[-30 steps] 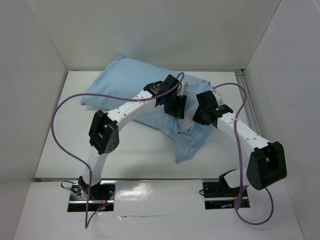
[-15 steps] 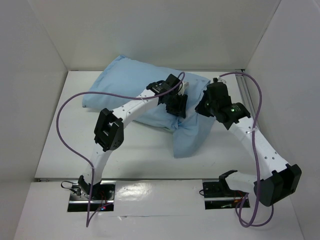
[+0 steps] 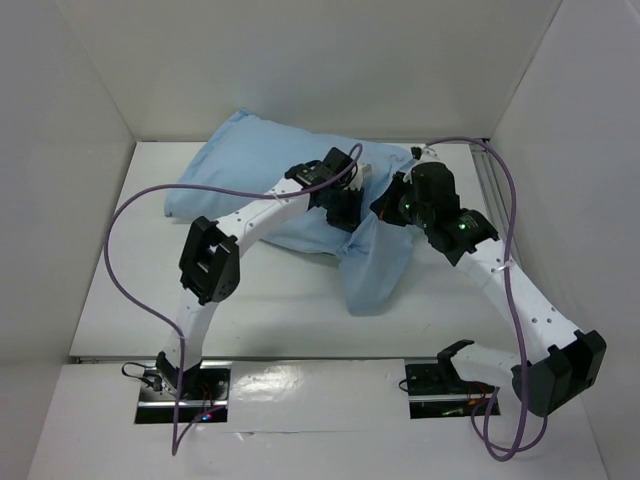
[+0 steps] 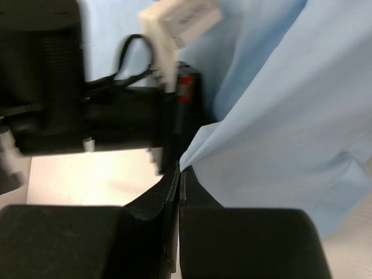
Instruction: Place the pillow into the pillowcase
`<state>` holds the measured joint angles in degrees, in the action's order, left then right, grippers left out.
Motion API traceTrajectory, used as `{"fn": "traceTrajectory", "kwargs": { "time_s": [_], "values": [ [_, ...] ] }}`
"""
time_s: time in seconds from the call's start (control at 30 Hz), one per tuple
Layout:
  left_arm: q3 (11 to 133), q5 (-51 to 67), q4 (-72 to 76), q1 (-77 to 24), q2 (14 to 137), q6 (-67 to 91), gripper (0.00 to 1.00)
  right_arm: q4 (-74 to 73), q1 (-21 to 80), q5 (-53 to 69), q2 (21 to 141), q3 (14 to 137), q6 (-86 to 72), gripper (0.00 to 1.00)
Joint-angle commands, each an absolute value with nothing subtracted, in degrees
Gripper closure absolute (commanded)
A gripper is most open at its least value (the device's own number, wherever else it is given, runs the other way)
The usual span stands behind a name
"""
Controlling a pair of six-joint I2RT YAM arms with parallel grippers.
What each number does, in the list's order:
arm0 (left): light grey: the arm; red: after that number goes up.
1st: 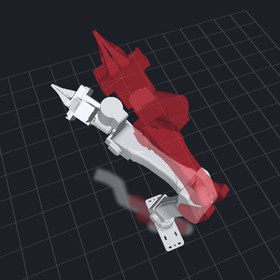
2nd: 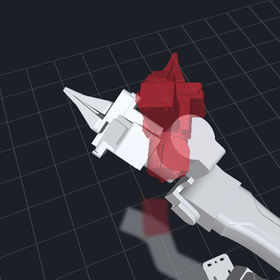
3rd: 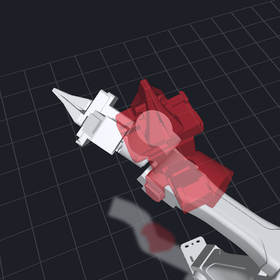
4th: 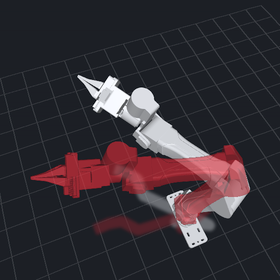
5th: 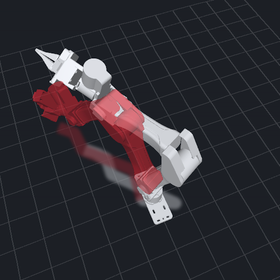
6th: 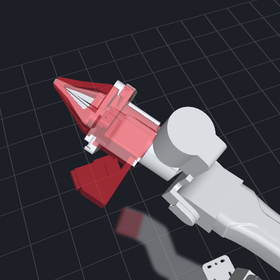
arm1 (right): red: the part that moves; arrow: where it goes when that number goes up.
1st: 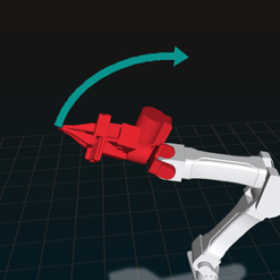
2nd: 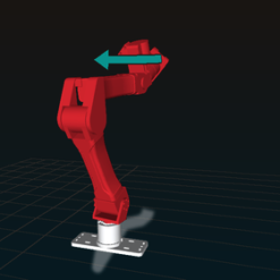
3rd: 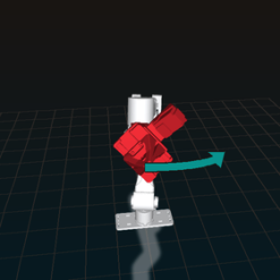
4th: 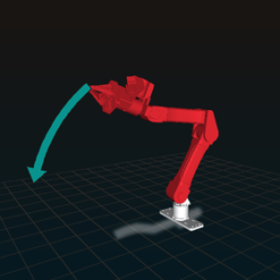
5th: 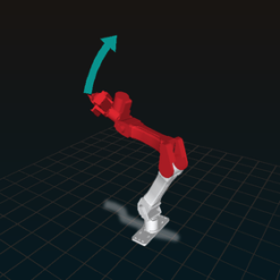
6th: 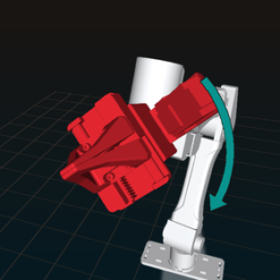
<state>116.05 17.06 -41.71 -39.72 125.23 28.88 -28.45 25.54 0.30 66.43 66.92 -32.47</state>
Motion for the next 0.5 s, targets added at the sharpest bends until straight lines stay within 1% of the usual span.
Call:
{"fn": "traceTrajectory", "kwargs": {
  "time_s": [0.0,0.17,0.27,0.47],
  "values": [
    [112.34,17.31,-39.73,-38.85,115.26,28.74,1.0,-28.47,26.37,-3.68,65.22,65.58,-31.73,1.0],
    [110.3,17.84,-40.86,-38.85,108.9,28.74,1.0,-32.6,26.37,-7.12,64.34,62.84,-31.21,1.0],
    [110.82,17.84,-41.4,-38.85,107.76,28.74,1.0,-33.93,26.37,-6.95,65.13,61.1,-31.2,1.0],
    [112.06,18.45,-43.15,-38.85,107.75,28.21,0.99,-32.0,26.37,-5.8,65.65,59.33,-30.67,1.0]
  ]
}}
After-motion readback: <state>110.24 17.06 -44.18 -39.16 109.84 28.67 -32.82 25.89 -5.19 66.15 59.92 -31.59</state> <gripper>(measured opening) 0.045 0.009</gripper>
